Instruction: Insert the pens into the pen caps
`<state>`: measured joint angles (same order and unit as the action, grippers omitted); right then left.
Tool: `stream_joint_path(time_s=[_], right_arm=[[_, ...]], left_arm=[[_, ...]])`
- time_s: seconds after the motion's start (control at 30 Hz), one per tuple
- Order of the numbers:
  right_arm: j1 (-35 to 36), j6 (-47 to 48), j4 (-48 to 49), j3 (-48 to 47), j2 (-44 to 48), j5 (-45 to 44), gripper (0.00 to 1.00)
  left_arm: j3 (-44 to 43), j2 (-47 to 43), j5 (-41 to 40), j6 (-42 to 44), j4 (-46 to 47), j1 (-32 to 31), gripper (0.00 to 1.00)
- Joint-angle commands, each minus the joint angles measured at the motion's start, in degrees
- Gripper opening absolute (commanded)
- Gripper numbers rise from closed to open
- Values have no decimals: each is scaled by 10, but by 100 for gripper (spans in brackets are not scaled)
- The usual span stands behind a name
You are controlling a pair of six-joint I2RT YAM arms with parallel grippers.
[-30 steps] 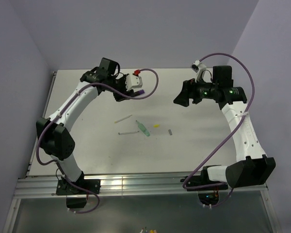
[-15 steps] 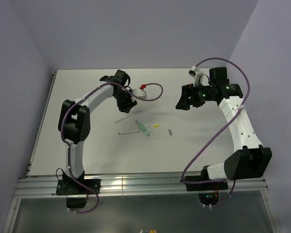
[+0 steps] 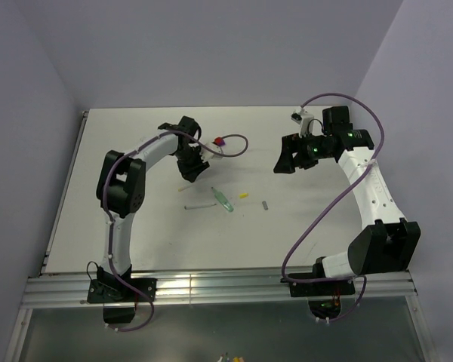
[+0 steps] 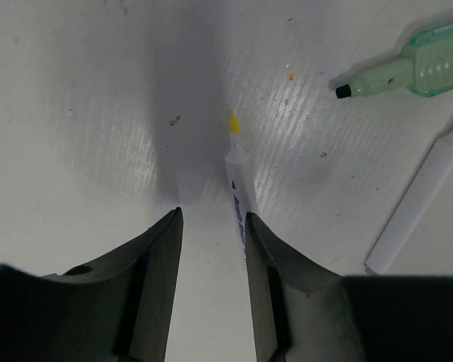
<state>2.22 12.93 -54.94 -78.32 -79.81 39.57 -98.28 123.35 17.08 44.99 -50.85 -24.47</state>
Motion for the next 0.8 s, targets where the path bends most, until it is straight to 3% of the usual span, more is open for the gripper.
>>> stream_joint_path(time_s=[0.0, 0.43, 0.5, 0.63, 0.77], right_arm=[[-5, 10, -2, 6, 4, -5, 85], [-5, 9, -3, -2, -3, -6, 84], [-5, 10, -3, -3, -2, -8, 84], [-5, 6, -2, -4, -3, -3, 84], [-5, -6, 3, -8, -3, 2, 81]], left_arm=[[-3, 1, 18, -18, 1, -6, 44], [39, 15, 11, -48, 38, -30, 41], [44, 16, 9, -52, 44, -32, 38], [50, 14, 7, -71, 52, -35, 19], [54, 5, 8, -102, 57, -43, 13]])
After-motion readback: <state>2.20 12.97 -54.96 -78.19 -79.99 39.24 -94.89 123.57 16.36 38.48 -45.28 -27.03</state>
